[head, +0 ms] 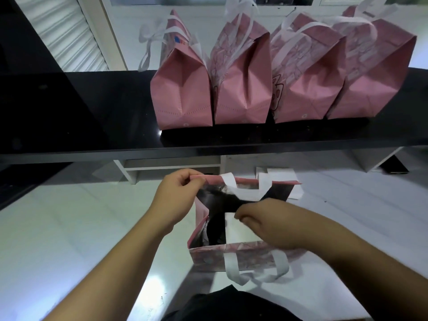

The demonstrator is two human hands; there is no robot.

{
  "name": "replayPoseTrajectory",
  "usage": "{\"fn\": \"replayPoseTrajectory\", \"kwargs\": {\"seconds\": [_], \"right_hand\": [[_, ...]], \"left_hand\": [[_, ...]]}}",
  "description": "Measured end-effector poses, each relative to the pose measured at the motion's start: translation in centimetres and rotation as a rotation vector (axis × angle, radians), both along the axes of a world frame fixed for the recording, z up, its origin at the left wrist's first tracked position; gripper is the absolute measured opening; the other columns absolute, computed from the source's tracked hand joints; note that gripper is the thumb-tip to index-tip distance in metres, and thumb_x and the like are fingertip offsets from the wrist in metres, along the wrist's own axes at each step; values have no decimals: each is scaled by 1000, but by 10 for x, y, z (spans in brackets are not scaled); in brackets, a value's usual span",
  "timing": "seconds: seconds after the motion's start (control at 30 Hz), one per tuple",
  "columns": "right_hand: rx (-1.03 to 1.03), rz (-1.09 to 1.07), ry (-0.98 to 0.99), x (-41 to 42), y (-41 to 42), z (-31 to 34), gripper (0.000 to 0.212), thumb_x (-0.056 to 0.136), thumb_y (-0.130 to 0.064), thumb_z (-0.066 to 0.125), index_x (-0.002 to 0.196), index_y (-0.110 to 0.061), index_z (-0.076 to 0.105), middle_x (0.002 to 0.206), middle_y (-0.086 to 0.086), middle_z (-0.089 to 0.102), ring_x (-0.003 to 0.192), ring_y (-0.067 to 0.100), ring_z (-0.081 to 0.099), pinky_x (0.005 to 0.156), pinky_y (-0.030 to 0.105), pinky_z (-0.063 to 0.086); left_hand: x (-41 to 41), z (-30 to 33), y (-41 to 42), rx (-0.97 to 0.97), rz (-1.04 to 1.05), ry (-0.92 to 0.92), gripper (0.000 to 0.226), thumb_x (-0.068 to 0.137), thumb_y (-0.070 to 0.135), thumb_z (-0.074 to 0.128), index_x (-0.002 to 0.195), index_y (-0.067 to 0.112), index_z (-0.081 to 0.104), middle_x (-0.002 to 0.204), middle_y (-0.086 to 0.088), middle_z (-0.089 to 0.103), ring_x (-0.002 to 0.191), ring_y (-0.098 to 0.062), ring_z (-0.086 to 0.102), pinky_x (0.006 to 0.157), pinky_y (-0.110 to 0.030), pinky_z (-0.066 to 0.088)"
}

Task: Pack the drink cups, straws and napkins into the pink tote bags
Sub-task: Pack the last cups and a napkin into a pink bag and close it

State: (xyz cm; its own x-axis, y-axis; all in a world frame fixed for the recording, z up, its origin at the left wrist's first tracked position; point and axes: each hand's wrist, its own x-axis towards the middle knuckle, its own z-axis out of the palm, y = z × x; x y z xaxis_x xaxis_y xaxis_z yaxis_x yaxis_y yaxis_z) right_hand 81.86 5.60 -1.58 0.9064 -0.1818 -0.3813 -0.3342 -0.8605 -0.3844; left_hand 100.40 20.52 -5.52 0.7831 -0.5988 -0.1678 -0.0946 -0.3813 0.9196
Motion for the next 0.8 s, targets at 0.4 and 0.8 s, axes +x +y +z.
{"fn": "replayPoseTrajectory", "kwargs": {"seconds": [0.4,0.8], "right_hand": [[264,-457,-316,-120,-29,-17,64,70,-81,63,127,-55,51,131,-33,57,115,-2,61,93,23,52],[531,-479,-446,-99,-31,-62,61,89,-4,72,122,-54,64,133,-25,62,124,-2,58,95,18,47]], "left_hand": [[-13,-2,40,-134,116,36,16,93,37,72,104,47,65,105,19,68,105,-11,66,89,-35,52],[-42,-17,72,56,-426,28,61,84,20,68,138,48,60,142,22,62,132,-4,58,107,-39,48]]}}
